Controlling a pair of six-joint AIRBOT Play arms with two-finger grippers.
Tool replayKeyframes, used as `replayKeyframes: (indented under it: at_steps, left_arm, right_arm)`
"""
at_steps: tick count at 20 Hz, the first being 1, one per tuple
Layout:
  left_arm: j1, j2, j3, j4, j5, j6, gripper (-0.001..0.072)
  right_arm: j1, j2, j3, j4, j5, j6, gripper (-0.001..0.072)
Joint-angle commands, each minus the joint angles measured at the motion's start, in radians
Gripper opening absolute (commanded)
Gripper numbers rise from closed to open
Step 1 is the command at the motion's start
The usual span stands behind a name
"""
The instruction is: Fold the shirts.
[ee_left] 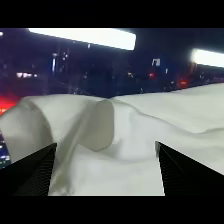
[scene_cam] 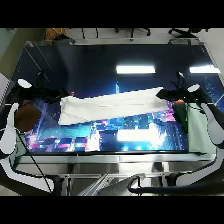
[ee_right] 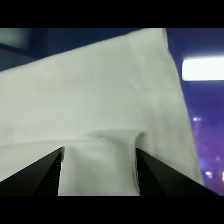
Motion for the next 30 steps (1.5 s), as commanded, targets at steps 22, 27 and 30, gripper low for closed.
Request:
replayKeyframes:
  at_steps: [22, 27, 30]
  left_arm:
    - [-0.383, 0.016, 0.115, -0.012, 0.001, -0.054, 0.0012]
    - [-0.631, -0.225, 0.188, -0.013, 0.131, -0.062, 0.0012]
    - [-0.728, -0.386, 0.365, -0.012, 0.084, -0.1, 0.0012]
  right_arm:
    - [-0.081, -0.102, 0.139, 0.134, 0.485, -0.029, 0.002]
    - [-0.084, 0.05, 0.158, 0.142, 0.597, -0.002, 0.002]
    - [-0.114, 0.159, 0.166, 0.258, 0.678, 0.002, 0.002]
